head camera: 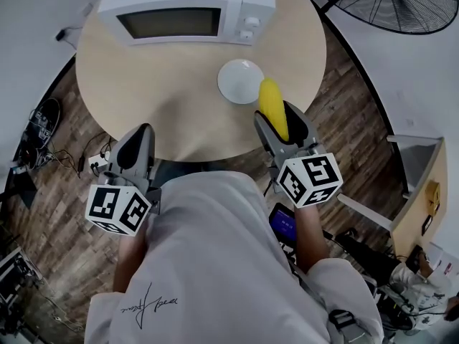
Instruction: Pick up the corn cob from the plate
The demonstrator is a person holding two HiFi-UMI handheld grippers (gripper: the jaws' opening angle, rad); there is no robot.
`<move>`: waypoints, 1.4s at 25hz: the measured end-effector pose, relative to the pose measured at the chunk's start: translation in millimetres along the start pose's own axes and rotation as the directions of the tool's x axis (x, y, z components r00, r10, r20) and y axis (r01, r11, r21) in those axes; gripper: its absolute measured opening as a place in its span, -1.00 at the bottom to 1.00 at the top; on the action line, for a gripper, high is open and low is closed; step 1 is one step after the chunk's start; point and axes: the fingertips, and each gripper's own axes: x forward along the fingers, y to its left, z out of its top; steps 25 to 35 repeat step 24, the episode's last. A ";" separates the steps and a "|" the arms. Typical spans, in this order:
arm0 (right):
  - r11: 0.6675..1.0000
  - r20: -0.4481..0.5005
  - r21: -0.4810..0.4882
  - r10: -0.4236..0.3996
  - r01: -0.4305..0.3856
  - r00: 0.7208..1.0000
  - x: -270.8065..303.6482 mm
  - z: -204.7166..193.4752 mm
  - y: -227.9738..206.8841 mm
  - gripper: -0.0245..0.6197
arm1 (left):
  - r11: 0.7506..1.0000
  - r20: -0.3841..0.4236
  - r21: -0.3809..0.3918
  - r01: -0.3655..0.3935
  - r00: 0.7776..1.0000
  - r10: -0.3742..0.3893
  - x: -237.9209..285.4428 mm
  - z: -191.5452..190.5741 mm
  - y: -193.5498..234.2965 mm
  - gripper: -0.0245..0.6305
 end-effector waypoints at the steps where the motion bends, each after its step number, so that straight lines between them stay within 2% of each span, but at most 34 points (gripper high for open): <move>1: 1.000 0.004 0.000 0.001 -0.001 1.000 0.1 0.2 0.3 -0.12 | 1.000 -0.001 -0.002 -0.001 1.000 0.001 0.4 -0.4 0.3 -0.95; 35: 1.000 0.019 0.014 0.019 -0.020 1.000 -14.6 -2.2 5.8 -0.12 | 1.000 -0.005 -0.005 0.019 1.000 -0.019 -5.8 -6.3 -9.2 -0.95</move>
